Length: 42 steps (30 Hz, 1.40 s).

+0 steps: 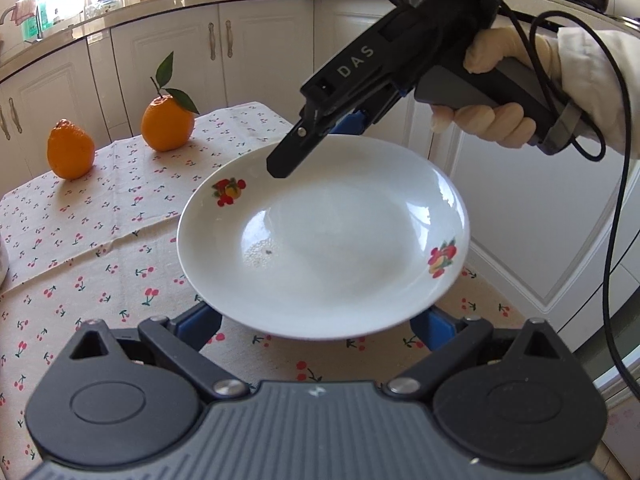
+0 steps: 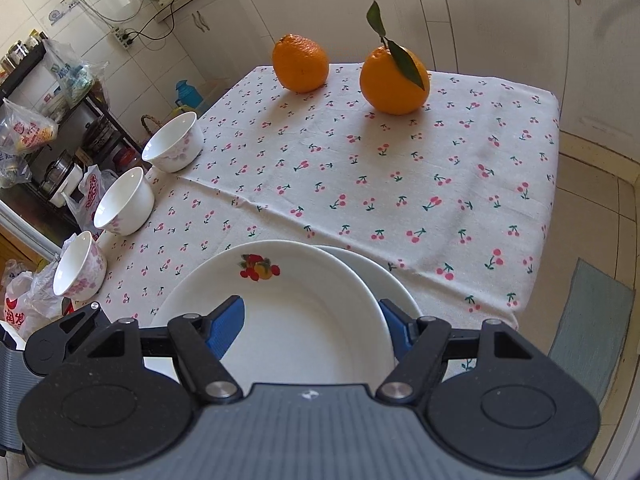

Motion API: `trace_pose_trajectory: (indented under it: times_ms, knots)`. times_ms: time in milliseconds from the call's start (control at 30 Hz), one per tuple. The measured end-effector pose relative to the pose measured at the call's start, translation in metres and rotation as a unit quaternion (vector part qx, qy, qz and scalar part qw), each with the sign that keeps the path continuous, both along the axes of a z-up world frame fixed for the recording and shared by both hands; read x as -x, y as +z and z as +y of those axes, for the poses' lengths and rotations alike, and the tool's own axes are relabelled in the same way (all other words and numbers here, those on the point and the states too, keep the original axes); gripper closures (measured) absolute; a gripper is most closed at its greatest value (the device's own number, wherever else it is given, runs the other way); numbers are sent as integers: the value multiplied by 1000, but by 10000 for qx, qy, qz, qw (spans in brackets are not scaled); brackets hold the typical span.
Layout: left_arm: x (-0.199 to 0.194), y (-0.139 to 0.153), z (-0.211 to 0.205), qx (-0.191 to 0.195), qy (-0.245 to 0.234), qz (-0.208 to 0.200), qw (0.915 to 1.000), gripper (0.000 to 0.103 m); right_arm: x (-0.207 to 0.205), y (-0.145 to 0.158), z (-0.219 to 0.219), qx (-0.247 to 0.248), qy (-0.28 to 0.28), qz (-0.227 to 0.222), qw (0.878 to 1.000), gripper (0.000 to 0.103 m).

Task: Organize plates and bowls
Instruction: 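Lift and carry the plate with the right tool onto the plate stack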

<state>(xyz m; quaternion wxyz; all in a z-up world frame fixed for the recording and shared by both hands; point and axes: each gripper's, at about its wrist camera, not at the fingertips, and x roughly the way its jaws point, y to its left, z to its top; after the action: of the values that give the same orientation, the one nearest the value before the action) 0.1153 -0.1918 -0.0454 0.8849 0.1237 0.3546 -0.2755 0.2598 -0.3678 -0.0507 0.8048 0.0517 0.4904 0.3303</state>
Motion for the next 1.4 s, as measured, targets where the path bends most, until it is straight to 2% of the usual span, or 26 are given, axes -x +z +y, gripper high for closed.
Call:
trace_pose_trajectory:
  times_ms: [467,633,1000,1233,1300,1400]
  knots:
    - [-6,-3,-1,104,-30,107,9999,5,6,-9,-16,-1,-252,53,9997,25]
    - [-3,-1,-1,107,-77,4,9999,5,9,-6,-20,8,-356,38,9994,23]
    - [-2,-2,2,235,-87,64,9997,5,20,5,-13,565,-512,-170,9969,19]
    - [-2,-3,4,252,-113,47,9996,4,28,13,-5,546,-469,-275,9970,16]
    - [1,-2,5,220,-128,-33,9997,3,30,17,-1,648,-457,-334,9963,14]
    - [3,0,7,196,-147,-164,9996,3,38,24,8,859,-400,-534,9941,2]
